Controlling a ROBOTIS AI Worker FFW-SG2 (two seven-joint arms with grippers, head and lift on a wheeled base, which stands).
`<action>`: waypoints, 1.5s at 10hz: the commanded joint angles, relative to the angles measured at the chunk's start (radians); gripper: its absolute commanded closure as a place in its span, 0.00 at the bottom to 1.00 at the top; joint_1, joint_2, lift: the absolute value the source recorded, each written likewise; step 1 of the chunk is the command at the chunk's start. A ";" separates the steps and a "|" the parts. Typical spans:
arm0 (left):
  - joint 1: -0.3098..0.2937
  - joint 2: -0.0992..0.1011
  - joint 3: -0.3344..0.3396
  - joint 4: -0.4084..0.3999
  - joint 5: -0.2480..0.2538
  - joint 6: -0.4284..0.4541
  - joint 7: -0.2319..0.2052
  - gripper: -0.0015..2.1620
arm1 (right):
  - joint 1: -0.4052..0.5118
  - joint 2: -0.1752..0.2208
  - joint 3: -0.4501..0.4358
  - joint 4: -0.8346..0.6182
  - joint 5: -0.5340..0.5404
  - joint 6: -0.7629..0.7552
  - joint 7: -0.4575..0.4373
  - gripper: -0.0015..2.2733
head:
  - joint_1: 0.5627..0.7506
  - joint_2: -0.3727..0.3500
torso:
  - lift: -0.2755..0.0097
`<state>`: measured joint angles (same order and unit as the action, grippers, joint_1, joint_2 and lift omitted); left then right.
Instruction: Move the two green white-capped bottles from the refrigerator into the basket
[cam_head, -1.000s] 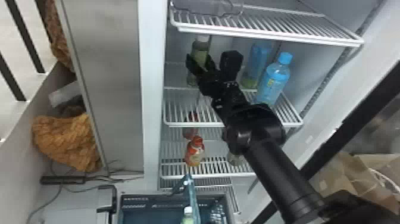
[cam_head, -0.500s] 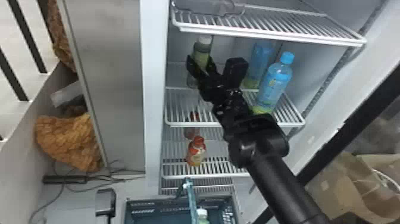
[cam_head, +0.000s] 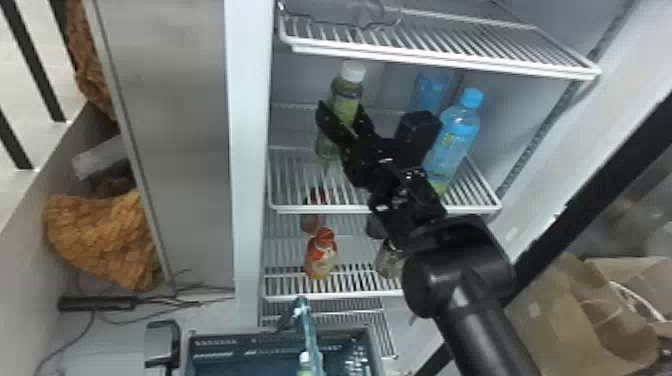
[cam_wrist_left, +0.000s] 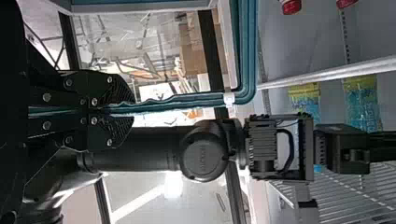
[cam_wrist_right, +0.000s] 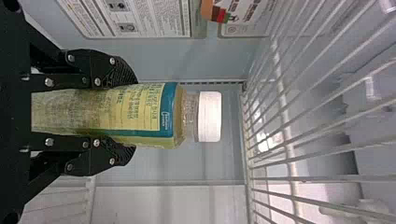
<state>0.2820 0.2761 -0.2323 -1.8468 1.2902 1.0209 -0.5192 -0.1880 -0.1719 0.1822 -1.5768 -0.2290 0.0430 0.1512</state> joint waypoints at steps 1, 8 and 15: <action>0.003 0.000 0.001 0.000 0.000 0.000 -0.001 0.54 | 0.050 -0.004 -0.029 -0.066 -0.002 0.018 0.008 0.39 | 0.70 0.18 | 0.95; 0.017 -0.005 0.013 0.000 0.002 -0.012 -0.002 0.54 | 0.392 -0.049 -0.075 -0.582 -0.108 0.210 0.047 0.39 | 0.70 0.16 | 0.95; 0.020 -0.003 0.015 0.000 0.002 -0.015 -0.004 0.54 | 0.667 -0.034 -0.168 -0.962 -0.166 0.543 0.067 0.39 | 0.70 0.15 | 0.95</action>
<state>0.2999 0.2718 -0.2175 -1.8471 1.2922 1.0064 -0.5231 0.4626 -0.2071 0.0245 -2.5145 -0.3946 0.5520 0.2172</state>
